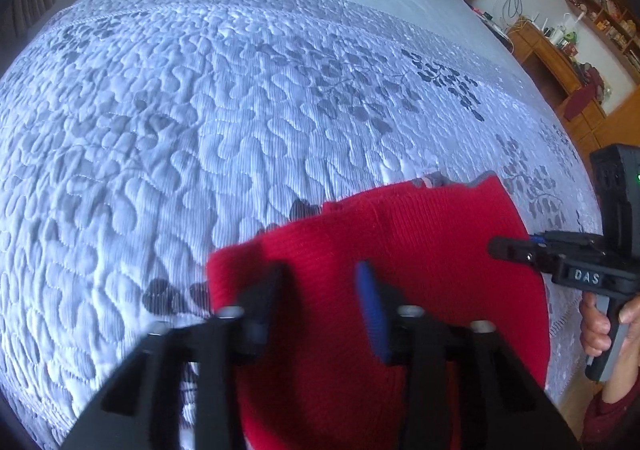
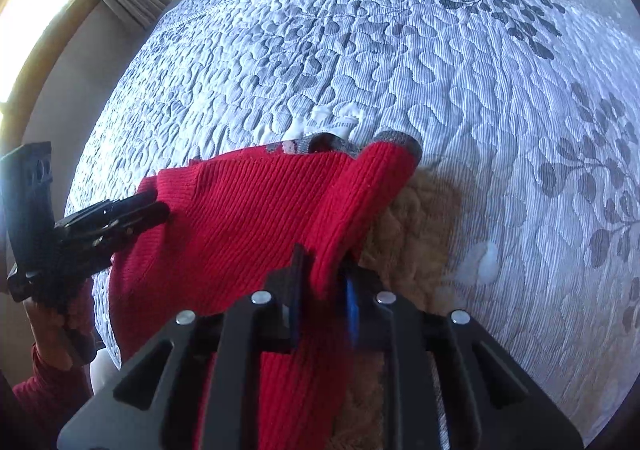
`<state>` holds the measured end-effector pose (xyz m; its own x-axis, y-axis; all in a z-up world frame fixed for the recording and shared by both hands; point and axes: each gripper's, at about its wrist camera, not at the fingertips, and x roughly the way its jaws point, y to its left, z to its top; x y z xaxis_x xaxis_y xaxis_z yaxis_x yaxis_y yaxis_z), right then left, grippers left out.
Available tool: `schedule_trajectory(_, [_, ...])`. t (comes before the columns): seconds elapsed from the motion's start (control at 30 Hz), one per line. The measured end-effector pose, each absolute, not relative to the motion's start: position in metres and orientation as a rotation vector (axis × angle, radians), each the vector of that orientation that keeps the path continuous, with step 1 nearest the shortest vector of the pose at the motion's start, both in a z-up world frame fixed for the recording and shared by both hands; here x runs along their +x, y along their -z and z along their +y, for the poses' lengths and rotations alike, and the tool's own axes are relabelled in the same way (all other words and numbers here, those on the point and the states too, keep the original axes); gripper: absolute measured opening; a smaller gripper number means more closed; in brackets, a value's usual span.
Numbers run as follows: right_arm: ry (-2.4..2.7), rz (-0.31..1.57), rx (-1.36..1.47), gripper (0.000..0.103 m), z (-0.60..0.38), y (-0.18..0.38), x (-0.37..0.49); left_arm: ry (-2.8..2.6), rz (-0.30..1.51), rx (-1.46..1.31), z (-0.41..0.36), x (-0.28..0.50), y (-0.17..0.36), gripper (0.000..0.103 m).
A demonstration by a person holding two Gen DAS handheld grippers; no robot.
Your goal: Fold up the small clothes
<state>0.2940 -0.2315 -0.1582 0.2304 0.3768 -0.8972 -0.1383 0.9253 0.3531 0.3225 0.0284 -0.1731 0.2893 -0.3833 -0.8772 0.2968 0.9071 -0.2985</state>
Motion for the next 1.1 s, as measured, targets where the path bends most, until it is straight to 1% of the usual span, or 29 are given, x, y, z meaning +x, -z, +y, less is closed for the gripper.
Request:
schedule_trajectory(0.03, [-0.358, 1.291, 0.22, 0.018, -0.232, 0.158, 0.293, 0.467, 1.201, -0.111, 0.03, 0.325, 0.175, 0.01])
schedule_trajectory(0.1, [-0.36, 1.286, 0.231, 0.018, -0.234, 0.157, 0.292, 0.467, 1.211, -0.191, 0.04, 0.327, 0.176, 0.006])
schedule_trajectory(0.23, [-0.365, 1.28, 0.249, 0.02, -0.239, 0.154, 0.29, 0.42, 1.187, -0.236, 0.065, 0.319, 0.176, 0.006])
schedule_trajectory(0.3, [-0.361, 1.285, 0.247, 0.02, -0.239, 0.156, 0.29, 0.422, 1.202, -0.261, 0.07, 0.319, 0.182, 0.006])
schedule_trajectory(0.37, [-0.349, 1.294, 0.226, 0.022, -0.236, 0.16, 0.291, 0.426, 1.2, -0.25, 0.067, 0.32, 0.182, 0.006])
schedule_trajectory(0.43, [-0.331, 1.298, 0.212, 0.025, -0.233, 0.161, 0.291, 0.45, 1.195, -0.231, 0.061, 0.32, 0.178, 0.009])
schedule_trajectory(0.47, [-0.326, 1.295, 0.212, 0.028, -0.233, 0.158, 0.289, 0.445, 1.195, -0.229, 0.06, 0.319, 0.174, 0.016])
schedule_trajectory(0.5, [-0.327, 1.292, 0.217, 0.036, -0.234, 0.155, 0.287, 0.441, 1.195, -0.232, 0.06, 0.317, 0.171, 0.035])
schedule_trajectory(0.53, [-0.332, 1.287, 0.224, 0.044, -0.236, 0.151, 0.285, 0.448, 1.193, -0.243, 0.062, 0.314, 0.166, 0.049])
schedule_trajectory(0.57, [-0.335, 1.283, 0.231, 0.049, -0.239, 0.147, 0.281, 0.453, 1.18, -0.254, 0.065, 0.309, 0.159, 0.067])
schedule_trajectory(0.6, [-0.336, 1.284, 0.237, 0.058, -0.241, 0.144, 0.278, 0.444, 1.169, -0.252, 0.068, 0.304, 0.154, 0.078])
schedule_trajectory(0.63, [-0.341, 1.287, 0.243, 0.06, -0.244, 0.141, 0.273, 0.432, 1.164, -0.24, 0.071, 0.298, 0.15, 0.082])
schedule_trajectory(0.7, [-0.37, 1.295, 0.246, 0.061, -0.247, 0.136, 0.263, 0.426, 1.189, -0.231, 0.075, 0.287, 0.15, 0.084])
schedule_trajectory(0.8, [-0.378, 1.323, 0.238, 0.063, -0.25, 0.137, 0.249, 0.435, 1.27, -0.271, 0.079, 0.273, 0.164, 0.084])
schedule_trajectory(0.9, [-0.369, 1.341, 0.22, 0.064, -0.251, 0.143, 0.238, 0.409, 1.308, -0.27, 0.079, 0.264, 0.18, 0.085])
schedule_trajectory(1.0, [-0.382, 1.359, 0.258, 0.064, -0.252, 0.147, 0.235, 0.407, 1.309, -0.249, 0.071, 0.263, 0.182, 0.092])
schedule_trajectory(1.1, [-0.417, 1.369, 0.267, 0.064, -0.245, 0.148, 0.234, 0.401, 1.332, -0.252, 0.064, 0.266, 0.184, 0.094])
